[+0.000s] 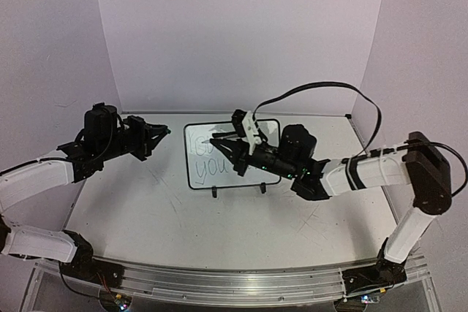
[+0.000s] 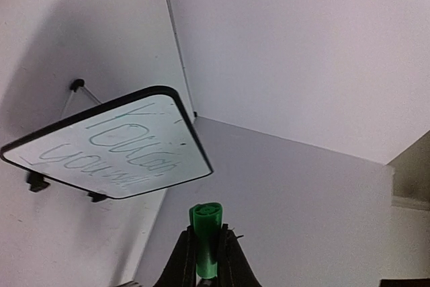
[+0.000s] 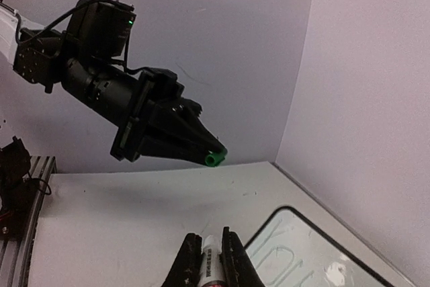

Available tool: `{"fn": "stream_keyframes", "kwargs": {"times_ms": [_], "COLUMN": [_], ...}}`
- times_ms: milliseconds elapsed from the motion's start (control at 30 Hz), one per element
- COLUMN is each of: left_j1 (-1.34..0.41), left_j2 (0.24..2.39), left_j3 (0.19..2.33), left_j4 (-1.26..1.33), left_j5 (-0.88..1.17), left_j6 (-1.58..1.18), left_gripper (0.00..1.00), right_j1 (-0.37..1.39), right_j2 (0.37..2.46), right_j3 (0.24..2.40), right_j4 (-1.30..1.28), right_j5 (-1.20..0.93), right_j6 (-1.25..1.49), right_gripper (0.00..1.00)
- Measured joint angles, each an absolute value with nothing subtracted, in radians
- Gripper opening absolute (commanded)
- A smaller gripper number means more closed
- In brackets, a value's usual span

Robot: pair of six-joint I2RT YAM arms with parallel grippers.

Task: Write a sentence on the whiteboard
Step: Insert the whiteboard marker without the cap into the pen cap.

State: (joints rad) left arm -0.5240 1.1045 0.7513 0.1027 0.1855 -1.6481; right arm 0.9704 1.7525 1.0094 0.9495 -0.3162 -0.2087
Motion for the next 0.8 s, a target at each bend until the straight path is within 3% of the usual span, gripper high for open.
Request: {"fn": "stream_keyframes", "kwargs": {"times_ms": [300,800], "left_j1": [-0.524,-0.524], "left_j2": [1.069,1.077], "left_j3": [0.718,0.717], "left_j4": [0.176,0.184], "left_j5": [0.161,0.161], "left_j6": [-1.882,-1.938], "left_gripper": [0.0,0.0], "right_j1": [1.031,1.035], "right_j2": [1.946,2.084], "right_j3": [1.212,1.357], "right_j4": [1.145,1.18], "right_j5": [-0.271,-0.191], "right_j6": [-0.28,-0.287], "right_gripper": [0.0,0.0]}}
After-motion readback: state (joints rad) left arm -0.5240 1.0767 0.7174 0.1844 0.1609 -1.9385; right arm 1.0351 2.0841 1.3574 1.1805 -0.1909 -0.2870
